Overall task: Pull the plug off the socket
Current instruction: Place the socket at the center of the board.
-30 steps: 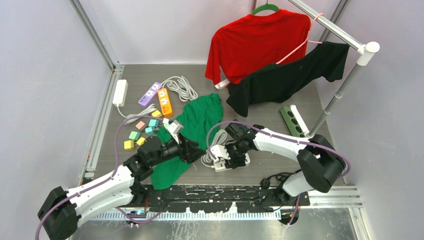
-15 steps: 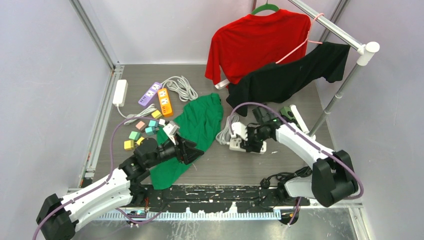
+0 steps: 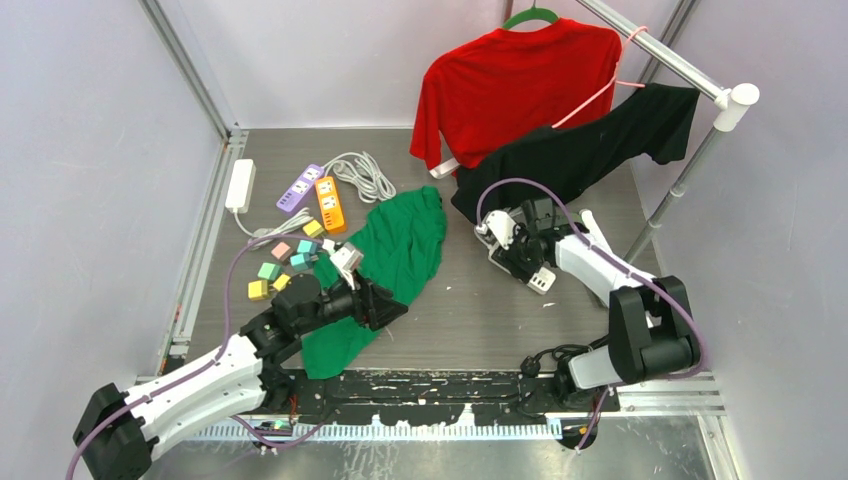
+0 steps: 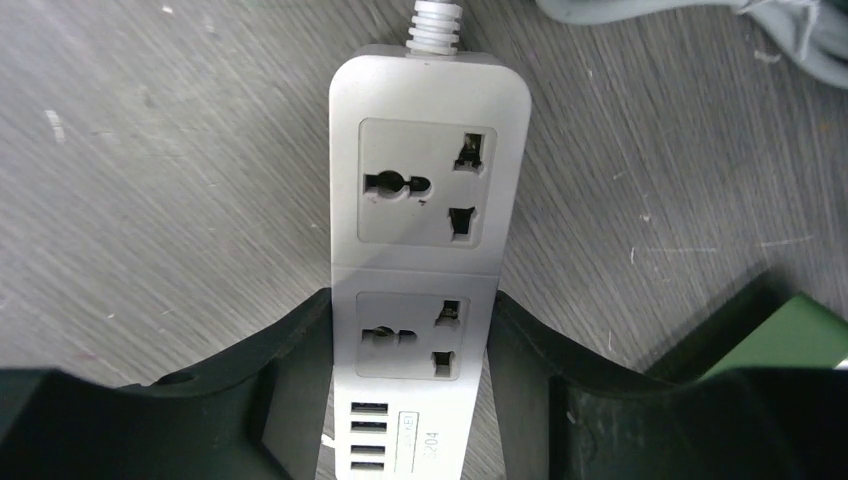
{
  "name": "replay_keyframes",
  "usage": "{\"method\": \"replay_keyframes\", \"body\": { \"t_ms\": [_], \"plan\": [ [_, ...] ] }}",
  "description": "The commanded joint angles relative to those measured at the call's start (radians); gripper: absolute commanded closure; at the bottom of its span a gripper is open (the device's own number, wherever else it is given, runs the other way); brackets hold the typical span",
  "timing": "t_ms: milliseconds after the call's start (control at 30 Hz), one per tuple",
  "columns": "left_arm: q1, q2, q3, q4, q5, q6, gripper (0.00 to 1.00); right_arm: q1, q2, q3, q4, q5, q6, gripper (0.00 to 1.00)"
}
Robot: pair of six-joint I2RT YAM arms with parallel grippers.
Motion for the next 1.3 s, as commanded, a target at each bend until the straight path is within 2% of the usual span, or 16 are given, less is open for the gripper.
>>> {"method": "replay_keyframes", "body": {
  "t_ms": [0,100,200,233,267,400,500,733,800,900,1000,1133,1200,1267],
  "plan": [
    [-0.003,0.009,0.059,-0.032,-0.009,-0.019,0.37,-0.003,0.018,0.054,0.07,0.116,0.069,0.59],
    [-0.002,0.018,0.069,-0.051,-0.01,-0.026,0.37,-0.006,0.007,0.065,0.031,0.093,0.066,0.44],
    [-0.003,0.028,0.105,-0.11,-0.03,-0.038,0.37,-0.01,-0.044,0.097,-0.103,-0.054,-0.014,0.18],
    [-0.003,0.035,0.128,-0.149,-0.031,-0.033,0.36,-0.011,-0.073,0.097,-0.134,-0.101,-0.034,0.03],
    [-0.002,0.041,0.156,-0.187,-0.029,-0.025,0.36,-0.013,-0.103,0.093,-0.162,-0.136,-0.055,0.0],
    [-0.003,0.066,0.252,-0.294,-0.02,0.003,0.35,-0.028,-0.225,0.084,-0.238,-0.209,-0.079,0.0],
    [-0.003,0.072,0.309,-0.319,0.008,0.011,0.33,-0.029,-0.283,0.138,-0.378,-0.216,-0.079,0.0],
    [-0.001,0.081,0.56,-0.453,0.067,0.057,0.19,-0.063,-0.554,0.194,-0.499,-0.187,0.075,0.0],
    [-0.002,0.092,0.643,-0.5,0.076,0.074,0.17,-0.069,-0.567,0.314,-0.534,-0.162,0.186,0.0],
    [-0.002,0.115,0.791,-0.595,0.086,0.112,0.16,-0.069,-0.569,0.496,-0.515,-0.028,0.423,0.0],
    [-0.002,0.143,0.952,-0.71,0.083,0.158,0.16,-0.069,-0.57,0.704,-0.557,-0.014,0.482,0.0],
    [-0.001,0.172,1.143,-0.818,0.062,0.199,0.14,-0.083,-0.519,0.971,-0.64,-0.099,0.527,0.0],
    [-0.001,0.183,1.227,-0.853,0.052,0.209,0.13,-0.099,-0.495,1.054,-0.651,-0.133,0.56,0.0],
    [-0.002,0.19,1.309,-0.888,0.035,0.213,0.08,-0.109,-0.476,1.113,-0.641,-0.153,0.613,0.0]
  ]
}}
